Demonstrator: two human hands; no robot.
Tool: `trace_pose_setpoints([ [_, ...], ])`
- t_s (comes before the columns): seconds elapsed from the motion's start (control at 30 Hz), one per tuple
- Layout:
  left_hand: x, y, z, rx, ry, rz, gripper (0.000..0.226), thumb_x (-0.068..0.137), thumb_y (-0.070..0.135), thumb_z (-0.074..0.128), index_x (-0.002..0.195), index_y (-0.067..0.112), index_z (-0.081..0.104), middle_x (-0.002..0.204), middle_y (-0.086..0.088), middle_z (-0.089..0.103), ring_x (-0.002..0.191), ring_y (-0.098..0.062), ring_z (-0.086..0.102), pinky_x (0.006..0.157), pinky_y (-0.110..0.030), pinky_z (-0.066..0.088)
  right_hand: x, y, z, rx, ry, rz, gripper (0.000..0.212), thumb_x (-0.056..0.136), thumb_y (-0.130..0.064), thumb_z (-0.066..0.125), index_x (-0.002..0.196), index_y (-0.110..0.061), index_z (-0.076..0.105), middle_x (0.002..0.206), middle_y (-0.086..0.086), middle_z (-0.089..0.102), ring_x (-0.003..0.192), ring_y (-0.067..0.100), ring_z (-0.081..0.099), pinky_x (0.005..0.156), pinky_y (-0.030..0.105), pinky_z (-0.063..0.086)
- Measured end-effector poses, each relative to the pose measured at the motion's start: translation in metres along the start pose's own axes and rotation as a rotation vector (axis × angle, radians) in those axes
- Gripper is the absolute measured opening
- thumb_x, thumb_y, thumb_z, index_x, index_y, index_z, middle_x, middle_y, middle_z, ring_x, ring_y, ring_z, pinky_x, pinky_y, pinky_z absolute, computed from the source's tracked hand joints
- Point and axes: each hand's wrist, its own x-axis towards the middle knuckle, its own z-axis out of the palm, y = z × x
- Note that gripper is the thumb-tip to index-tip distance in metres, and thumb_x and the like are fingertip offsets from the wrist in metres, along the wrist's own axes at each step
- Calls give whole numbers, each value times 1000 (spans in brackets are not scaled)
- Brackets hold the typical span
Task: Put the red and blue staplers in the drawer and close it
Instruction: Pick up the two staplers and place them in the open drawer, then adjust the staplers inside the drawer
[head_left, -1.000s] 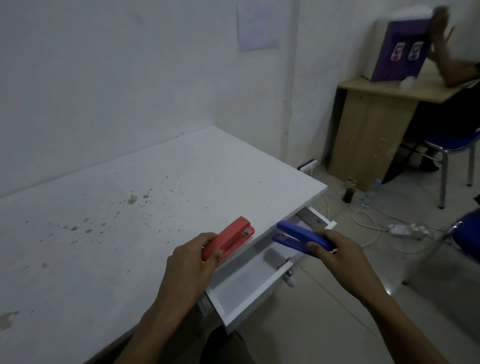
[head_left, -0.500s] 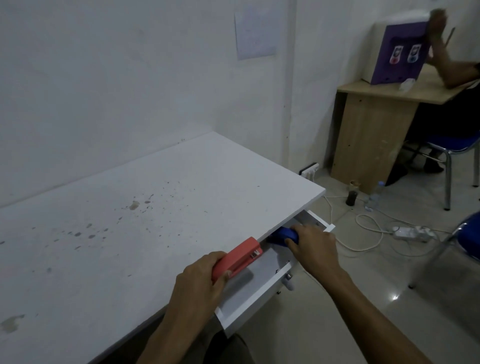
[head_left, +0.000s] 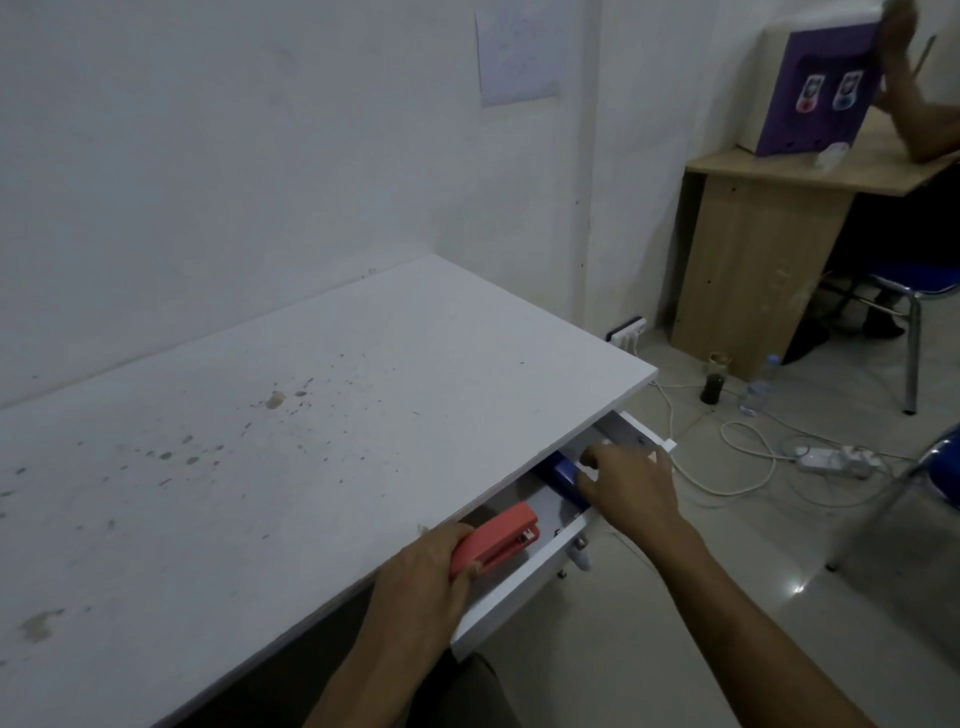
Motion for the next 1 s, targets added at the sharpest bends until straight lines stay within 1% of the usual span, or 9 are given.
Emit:
trace_pose_setpoints([
  [0.1, 3, -1, 8, 6, -21, -2, 45, 87, 39, 53, 128, 22, 46, 125, 0, 58, 111, -13, 57, 99, -27, 45, -12, 9, -5, 62, 18, 12, 28, 86, -41, 58, 106, -23, 64, 113, -1, 69, 104, 17, 61, 108, 51, 33],
  [0.2, 7, -1, 14, 26, -63, -22, 44, 87, 34, 56, 128, 20, 47, 126, -2, 59, 113, -17, 56, 101, -35, 46, -28, 18, -14, 109, 78, -7, 28, 85, -39, 60, 108, -22, 64, 118, 1, 65, 105, 18, 58, 94, 41, 45],
  [0.27, 10, -3, 18, 28, -81, -27, 43, 87, 31, 58, 127, 20, 49, 124, -3, 60, 111, -17, 58, 100, -36, 47, -40, 22, -21, 174, 120, -12, 26, 86, -35, 61, 108, -22, 64, 119, 2, 62, 107, 19, 55, 86, 34, 44],
  [0.33, 13, -4, 21, 26, -90, -33, 42, 86, 30, 59, 126, 20, 50, 124, -3, 61, 110, -17, 59, 99, -36, 47, -53, 25, -26, 239, 112, -3, 24, 87, -34, 59, 108, -24, 62, 118, -2, 61, 105, 15, 55, 83, 30, 43],
  [0.47, 17, -6, 25, 24, -93, -27, 43, 84, 29, 62, 125, 20, 51, 123, -3, 62, 109, -19, 60, 98, -38, 48, -80, 28, -23, 361, 27, 26, 16, 87, -31, 59, 103, -27, 62, 106, -8, 64, 91, 8, 57, 77, 28, 46],
  [0.57, 21, -7, 25, 64, -114, -29, 44, 83, 27, 64, 124, 19, 51, 123, -5, 61, 108, -21, 61, 97, -40, 49, -91, 28, -14, 446, -43, 85, 13, 88, -26, 60, 100, -24, 64, 100, -4, 67, 87, 8, 60, 77, 30, 50],
  [0.7, 22, -7, 31, 134, -144, -3, 36, 85, 24, 61, 120, 17, 52, 120, -6, 64, 104, -21, 65, 94, -40, 52, -99, 27, 2, 509, -98, 142, 13, 88, -20, 60, 100, -18, 66, 99, 1, 69, 82, 8, 60, 68, 21, 44],
  [0.87, 18, -7, 28, 112, -10, 46, 37, 88, 27, 58, 125, 24, 51, 124, 0, 63, 108, -16, 62, 95, -32, 49, -104, 29, 13, 580, -81, 169, 17, 88, -17, 61, 104, -17, 66, 102, 0, 68, 83, 9, 59, 66, 19, 43],
  [1.0, 7, -4, 19, 165, 77, 268, 43, 84, 45, 56, 123, 26, 53, 124, 2, 62, 111, -15, 60, 98, -26, 41, -104, 25, 24, 602, -95, 178, 21, 89, -22, 60, 109, -17, 62, 102, 1, 65, 85, 13, 59, 67, 21, 44],
])
